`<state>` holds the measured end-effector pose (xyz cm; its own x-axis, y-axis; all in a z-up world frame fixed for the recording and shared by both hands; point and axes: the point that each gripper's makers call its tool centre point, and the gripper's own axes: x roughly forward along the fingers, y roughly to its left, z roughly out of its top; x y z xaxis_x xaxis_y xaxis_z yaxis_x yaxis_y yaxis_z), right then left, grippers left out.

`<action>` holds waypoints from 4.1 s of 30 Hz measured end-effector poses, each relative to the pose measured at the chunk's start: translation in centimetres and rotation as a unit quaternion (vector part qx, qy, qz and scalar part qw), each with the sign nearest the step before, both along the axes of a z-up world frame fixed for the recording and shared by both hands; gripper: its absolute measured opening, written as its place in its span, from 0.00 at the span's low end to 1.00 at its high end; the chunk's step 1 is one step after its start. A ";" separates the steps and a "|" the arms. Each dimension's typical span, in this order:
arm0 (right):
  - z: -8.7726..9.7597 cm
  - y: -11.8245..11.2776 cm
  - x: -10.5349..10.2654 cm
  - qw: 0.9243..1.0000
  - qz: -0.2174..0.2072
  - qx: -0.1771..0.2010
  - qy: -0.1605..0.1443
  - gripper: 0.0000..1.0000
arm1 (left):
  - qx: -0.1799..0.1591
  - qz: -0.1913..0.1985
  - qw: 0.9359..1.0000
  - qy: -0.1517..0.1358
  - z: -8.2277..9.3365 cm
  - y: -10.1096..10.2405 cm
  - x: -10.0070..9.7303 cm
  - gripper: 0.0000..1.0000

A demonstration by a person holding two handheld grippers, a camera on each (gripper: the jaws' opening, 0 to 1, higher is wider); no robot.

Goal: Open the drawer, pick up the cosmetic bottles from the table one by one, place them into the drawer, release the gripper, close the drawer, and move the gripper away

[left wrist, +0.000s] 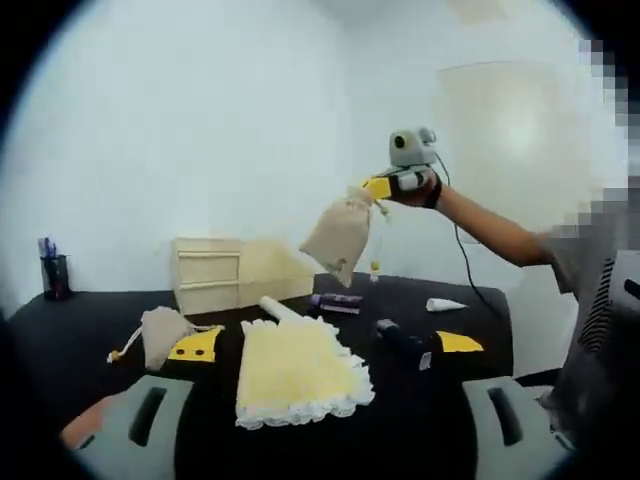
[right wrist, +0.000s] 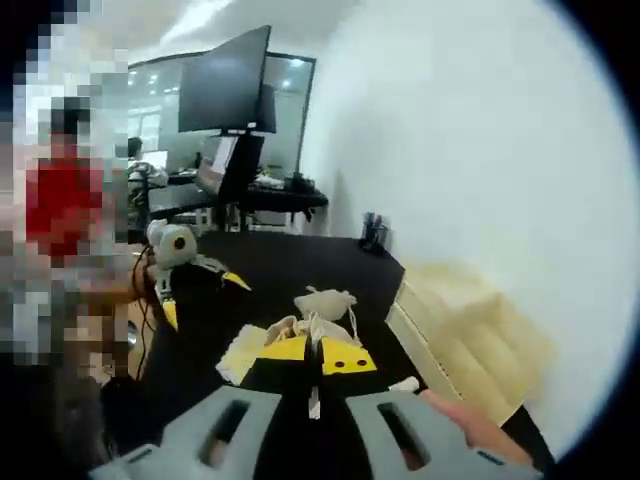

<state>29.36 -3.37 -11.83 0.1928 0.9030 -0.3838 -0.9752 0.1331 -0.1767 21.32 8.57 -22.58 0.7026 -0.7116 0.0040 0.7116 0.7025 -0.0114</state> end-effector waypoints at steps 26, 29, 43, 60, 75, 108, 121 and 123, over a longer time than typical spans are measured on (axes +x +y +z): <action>1.9 -1.1 -10.8 0.966 0.251 -0.061 0.026 0.00 | -0.064 -0.320 0.945 0.036 6.0 -11.0 0.0 0.74; 1.5 -1.0 -11.4 0.959 0.273 -0.069 0.039 0.00 | -0.062 -0.360 0.930 0.033 6.1 -11.9 -0.7 0.74; 0.4 -0.4 -10.6 0.946 0.309 -0.046 0.087 0.00 | -0.035 -0.407 0.913 0.016 5.0 -14.1 -0.3 0.43; 1.3 1.4 -1.5 0.967 0.214 0.085 0.106 0.03 | -0.085 -0.309 0.947 0.021 3.9 -12.7 5.3 0.31; 7.3 0.2 7.3 0.960 -0.053 0.270 0.051 0.32 | -0.165 -0.084 0.983 -0.007 5.1 -5.9 11.7 0.30; -1.0 9.4 5.5 0.981 -0.075 0.161 0.072 0.28 | -0.139 0.009 0.990 -0.016 4.0 -4.3 14.1 0.31; -1.3 9.4 6.2 0.987 -0.088 0.124 0.049 0.12 | -0.139 0.012 0.990 -0.011 3.7 -4.4 14.2 0.31; -1.4 9.3 6.0 0.987 -0.089 0.121 0.051 0.11 | -0.142 0.012 0.990 -0.011 3.7 -4.5 14.2 0.32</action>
